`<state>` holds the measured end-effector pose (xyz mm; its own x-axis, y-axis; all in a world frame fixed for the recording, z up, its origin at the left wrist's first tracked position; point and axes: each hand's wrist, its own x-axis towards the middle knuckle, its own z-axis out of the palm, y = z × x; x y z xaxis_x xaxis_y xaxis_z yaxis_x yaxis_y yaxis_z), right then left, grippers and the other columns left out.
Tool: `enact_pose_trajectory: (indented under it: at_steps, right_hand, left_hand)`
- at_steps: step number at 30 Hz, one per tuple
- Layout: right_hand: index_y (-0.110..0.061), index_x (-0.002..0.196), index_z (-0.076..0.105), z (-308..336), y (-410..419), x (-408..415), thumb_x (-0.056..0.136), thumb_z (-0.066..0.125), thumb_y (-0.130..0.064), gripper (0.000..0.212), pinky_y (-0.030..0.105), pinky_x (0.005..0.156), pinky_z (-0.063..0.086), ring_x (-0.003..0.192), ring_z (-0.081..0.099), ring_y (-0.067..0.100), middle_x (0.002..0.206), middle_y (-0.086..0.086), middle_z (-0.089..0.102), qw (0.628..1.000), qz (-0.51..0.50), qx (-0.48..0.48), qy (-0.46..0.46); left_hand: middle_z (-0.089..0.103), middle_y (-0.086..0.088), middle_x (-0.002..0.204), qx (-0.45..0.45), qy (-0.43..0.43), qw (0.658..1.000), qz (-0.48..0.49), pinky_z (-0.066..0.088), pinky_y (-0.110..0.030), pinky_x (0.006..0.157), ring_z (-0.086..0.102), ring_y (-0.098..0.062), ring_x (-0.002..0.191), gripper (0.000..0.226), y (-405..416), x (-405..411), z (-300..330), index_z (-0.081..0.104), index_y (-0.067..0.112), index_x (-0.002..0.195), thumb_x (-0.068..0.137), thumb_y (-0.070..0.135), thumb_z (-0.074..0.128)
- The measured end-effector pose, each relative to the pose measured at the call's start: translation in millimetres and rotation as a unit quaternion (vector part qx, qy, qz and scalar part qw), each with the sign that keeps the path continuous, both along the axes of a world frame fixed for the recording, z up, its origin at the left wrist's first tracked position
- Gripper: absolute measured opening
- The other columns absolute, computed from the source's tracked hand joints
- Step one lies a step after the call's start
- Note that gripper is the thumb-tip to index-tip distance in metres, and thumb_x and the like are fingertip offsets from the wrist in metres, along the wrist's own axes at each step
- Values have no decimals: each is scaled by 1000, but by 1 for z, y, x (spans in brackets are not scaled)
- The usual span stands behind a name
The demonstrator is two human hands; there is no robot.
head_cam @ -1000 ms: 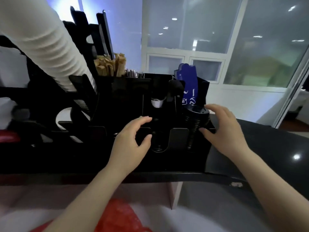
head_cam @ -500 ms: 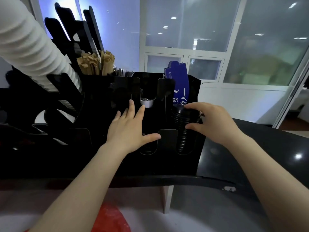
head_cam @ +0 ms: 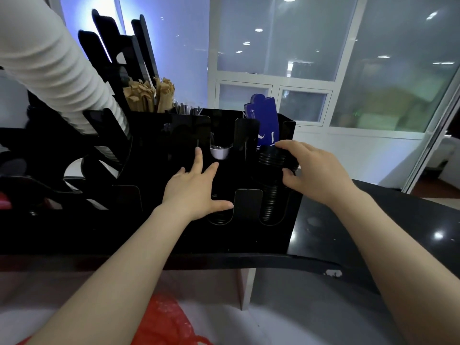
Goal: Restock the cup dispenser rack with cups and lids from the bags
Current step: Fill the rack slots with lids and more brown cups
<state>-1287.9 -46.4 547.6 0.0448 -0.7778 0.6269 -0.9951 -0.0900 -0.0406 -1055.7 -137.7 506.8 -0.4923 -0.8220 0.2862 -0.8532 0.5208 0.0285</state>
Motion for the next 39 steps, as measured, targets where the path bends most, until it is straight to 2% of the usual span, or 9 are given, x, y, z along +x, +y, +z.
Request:
enact_pose_trajectory:
  at_steps: [6, 11, 16, 21, 24, 28, 32, 35, 39]
  right_hand:
    - [-18, 138, 44, -11, -7, 15, 80, 53, -2, 61, 37, 73, 49, 113, 50, 29, 131, 5, 49, 999, -19, -20, 26]
    - [-16, 135, 46, -13, -16, 27, 84, 51, -7, 52, 39, 72, 48, 111, 49, 30, 128, 8, 50, 997, -64, -47, -13]
    - [-11, 124, 52, -12, -18, 30, 87, 53, -1, 39, 39, 67, 47, 103, 49, 31, 120, 9, 54, 996, -72, -60, 9]
    - [-1, 106, 63, -10, -8, 43, 75, 64, 9, 33, 31, 59, 41, 92, 58, 38, 107, 16, 62, 980, -23, -199, -3]
    - [0, 105, 63, -8, -4, 52, 73, 65, 10, 35, 29, 65, 42, 91, 58, 35, 105, 15, 63, 969, 11, -247, -28]
    - [-6, 107, 61, -10, -8, 75, 77, 69, 1, 32, 28, 76, 41, 90, 58, 28, 100, 7, 64, 971, 45, -217, -87]
    - [-15, 105, 61, -20, -17, 102, 77, 70, -10, 29, 35, 79, 47, 89, 58, 22, 96, 0, 65, 981, 34, -152, -116]
    - [-14, 101, 62, -28, -26, 116, 74, 72, -12, 29, 37, 73, 45, 84, 59, 25, 90, 1, 65, 992, 9, -113, -52]
    - [-11, 98, 63, -34, -36, 122, 68, 74, -10, 32, 41, 69, 45, 81, 60, 30, 85, 5, 64, 992, -50, -82, 80]
  left_hand:
    - [-15, -9, 159, -4, 1, 1000, -5, 29, -40, 111, 38, -35, 134, 108, 0, 1, 0, 3, 34, 151, 68, 79, 55]
    - [-14, -15, 158, -4, 9, 1000, -29, 16, -39, 116, 23, -34, 143, 113, -2, 3, -1, -5, 30, 151, 69, 76, 59]
    - [-13, -14, 159, 2, 34, 999, -40, 13, -38, 117, 23, -33, 143, 111, -3, 4, -2, -5, 29, 151, 72, 75, 56]
    - [-12, -4, 160, 20, 85, 995, -54, 26, -40, 113, 19, -34, 144, 113, -5, 10, -3, -12, 33, 150, 72, 71, 61]
    - [-16, 8, 159, 8, 193, 977, -87, 42, -40, 102, 24, -27, 143, 112, -5, 22, -10, -17, 40, 147, 73, 66, 64]
    - [-12, 17, 158, -6, 277, 955, -104, 35, -31, 105, 15, -13, 145, 112, 0, 40, -30, -15, 39, 147, 72, 66, 62]
    - [-7, 11, 160, 48, 316, 943, -94, 34, -40, 112, 14, -16, 146, 119, 1, 52, -50, -25, 46, 142, 72, 57, 71]
    - [-3, 10, 160, 42, 331, 938, -90, 39, -40, 108, 17, -15, 145, 123, 4, 57, -58, -30, 48, 138, 73, 52, 74]
    - [-5, 6, 160, 31, 307, 948, -74, 29, -35, 115, 11, -18, 147, 120, 5, 63, -72, -26, 37, 144, 75, 54, 71]
